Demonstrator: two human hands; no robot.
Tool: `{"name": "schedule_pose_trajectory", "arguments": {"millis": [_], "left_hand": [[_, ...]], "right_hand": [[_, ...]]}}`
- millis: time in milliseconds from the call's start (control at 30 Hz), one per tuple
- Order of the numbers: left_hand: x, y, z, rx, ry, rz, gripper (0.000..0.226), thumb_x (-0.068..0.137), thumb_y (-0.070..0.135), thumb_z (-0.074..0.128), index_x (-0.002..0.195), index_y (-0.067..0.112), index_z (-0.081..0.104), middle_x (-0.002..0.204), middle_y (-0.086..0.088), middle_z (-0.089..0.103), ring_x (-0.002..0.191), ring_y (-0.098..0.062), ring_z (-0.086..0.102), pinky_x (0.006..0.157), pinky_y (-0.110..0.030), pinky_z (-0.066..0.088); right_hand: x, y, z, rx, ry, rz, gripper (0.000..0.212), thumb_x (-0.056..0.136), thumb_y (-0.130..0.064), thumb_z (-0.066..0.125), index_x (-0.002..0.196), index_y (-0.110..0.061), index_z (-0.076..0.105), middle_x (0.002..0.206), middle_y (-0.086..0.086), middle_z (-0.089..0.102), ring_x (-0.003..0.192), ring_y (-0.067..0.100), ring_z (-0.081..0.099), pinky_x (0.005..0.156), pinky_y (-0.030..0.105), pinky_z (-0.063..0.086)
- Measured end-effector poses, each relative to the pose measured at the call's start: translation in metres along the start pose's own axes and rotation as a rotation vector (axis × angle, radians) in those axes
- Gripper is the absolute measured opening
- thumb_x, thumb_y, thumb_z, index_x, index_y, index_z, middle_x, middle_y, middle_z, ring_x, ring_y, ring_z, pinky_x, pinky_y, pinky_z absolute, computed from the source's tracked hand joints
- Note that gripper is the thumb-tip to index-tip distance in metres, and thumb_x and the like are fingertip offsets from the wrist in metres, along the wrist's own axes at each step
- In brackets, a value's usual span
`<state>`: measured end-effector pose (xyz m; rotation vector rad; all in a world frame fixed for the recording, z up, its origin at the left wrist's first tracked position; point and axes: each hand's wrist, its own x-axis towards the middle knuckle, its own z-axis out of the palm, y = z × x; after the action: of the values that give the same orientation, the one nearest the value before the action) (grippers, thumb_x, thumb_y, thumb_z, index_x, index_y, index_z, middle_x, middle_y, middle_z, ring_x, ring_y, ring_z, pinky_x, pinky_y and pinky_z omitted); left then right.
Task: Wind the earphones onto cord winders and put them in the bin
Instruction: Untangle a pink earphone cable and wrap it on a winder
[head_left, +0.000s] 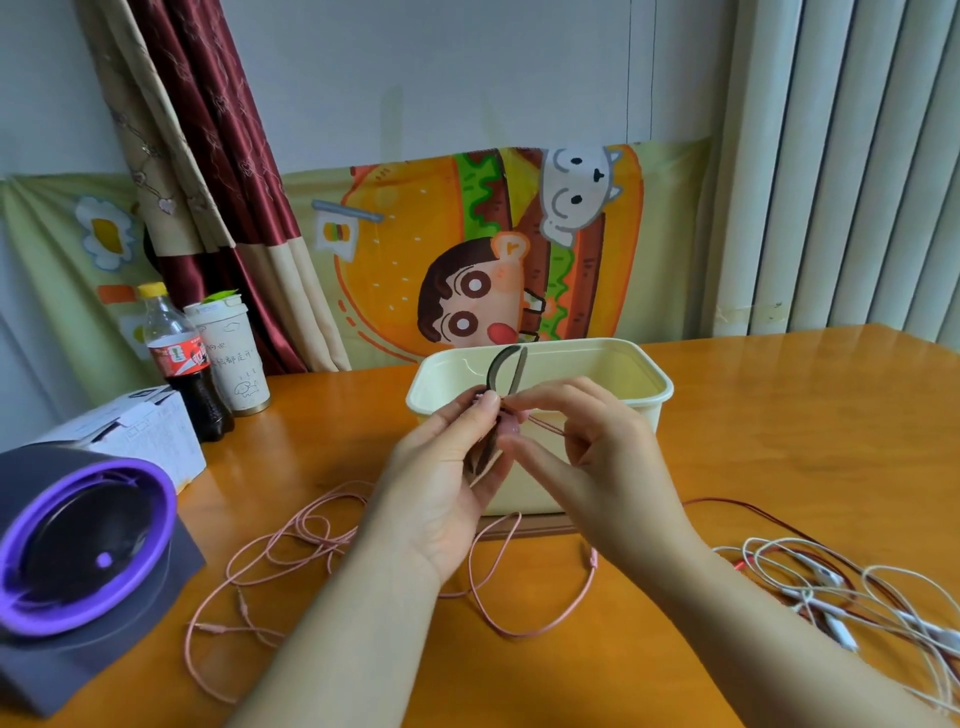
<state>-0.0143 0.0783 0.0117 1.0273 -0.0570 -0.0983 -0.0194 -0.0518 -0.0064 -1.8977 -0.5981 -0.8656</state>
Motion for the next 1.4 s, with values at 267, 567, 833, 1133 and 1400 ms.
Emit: {"name": "schedule_pose_trajectory", "arguments": {"millis": [267, 567, 833, 1133, 1400], "left_hand": [[0.004, 0.012, -0.012, 0.299, -0.076, 0.111, 0.043, 0.071, 0.024, 0.068, 0.111, 0.011, 0.069, 0.103, -0.011, 0.075, 0.103, -0.025, 0.067, 0.082, -0.026, 0.053], [0.008, 0.022, -0.023, 0.402, -0.205, 0.113, 0.041, 0.072, 0.023, 0.068, 0.110, 0.008, 0.071, 0.108, -0.011, 0.074, 0.111, -0.028, 0.066, 0.081, -0.022, 0.055], [0.008, 0.020, -0.019, 0.403, -0.154, 0.180, 0.035, 0.070, 0.028, 0.069, 0.101, 0.013, 0.075, 0.100, -0.012, 0.075, 0.103, -0.025, 0.069, 0.088, -0.034, 0.051], [0.008, 0.016, -0.020, 0.386, 0.018, 0.204, 0.035, 0.070, 0.038, 0.069, 0.099, 0.021, 0.078, 0.102, -0.003, 0.076, 0.103, -0.015, 0.068, 0.082, -0.027, 0.042], [0.010, 0.009, -0.021, 0.408, 0.141, 0.238, 0.016, 0.084, 0.030, 0.067, 0.076, 0.036, 0.080, 0.092, 0.008, 0.077, 0.104, -0.013, 0.066, 0.081, -0.026, 0.042]], "right_hand": [[0.011, 0.003, -0.016, -0.013, -0.110, -0.079, 0.022, 0.078, -0.010, 0.076, 0.100, -0.009, 0.073, 0.095, -0.002, 0.067, 0.076, -0.013, 0.054, 0.061, 0.002, 0.037], [0.013, 0.005, -0.022, -0.048, -0.145, -0.097, 0.023, 0.078, -0.016, 0.077, 0.100, -0.020, 0.072, 0.096, -0.013, 0.067, 0.052, 0.003, 0.040, 0.050, 0.011, 0.033], [0.012, 0.002, -0.023, 0.001, -0.132, -0.034, 0.034, 0.079, -0.025, 0.076, 0.111, -0.029, 0.065, 0.090, -0.025, 0.060, 0.056, 0.005, 0.040, 0.053, 0.011, 0.033], [-0.004, 0.015, 0.006, -0.285, -0.414, 0.043, 0.029, 0.098, -0.018, 0.047, 0.122, -0.024, 0.063, 0.087, -0.008, 0.067, 0.074, 0.006, 0.055, 0.071, 0.030, 0.050], [0.005, -0.009, -0.009, -0.395, -0.572, 0.044, 0.027, 0.099, -0.027, 0.044, 0.116, -0.025, 0.065, 0.108, -0.005, 0.069, 0.096, 0.015, 0.063, 0.083, 0.034, 0.051]]}}
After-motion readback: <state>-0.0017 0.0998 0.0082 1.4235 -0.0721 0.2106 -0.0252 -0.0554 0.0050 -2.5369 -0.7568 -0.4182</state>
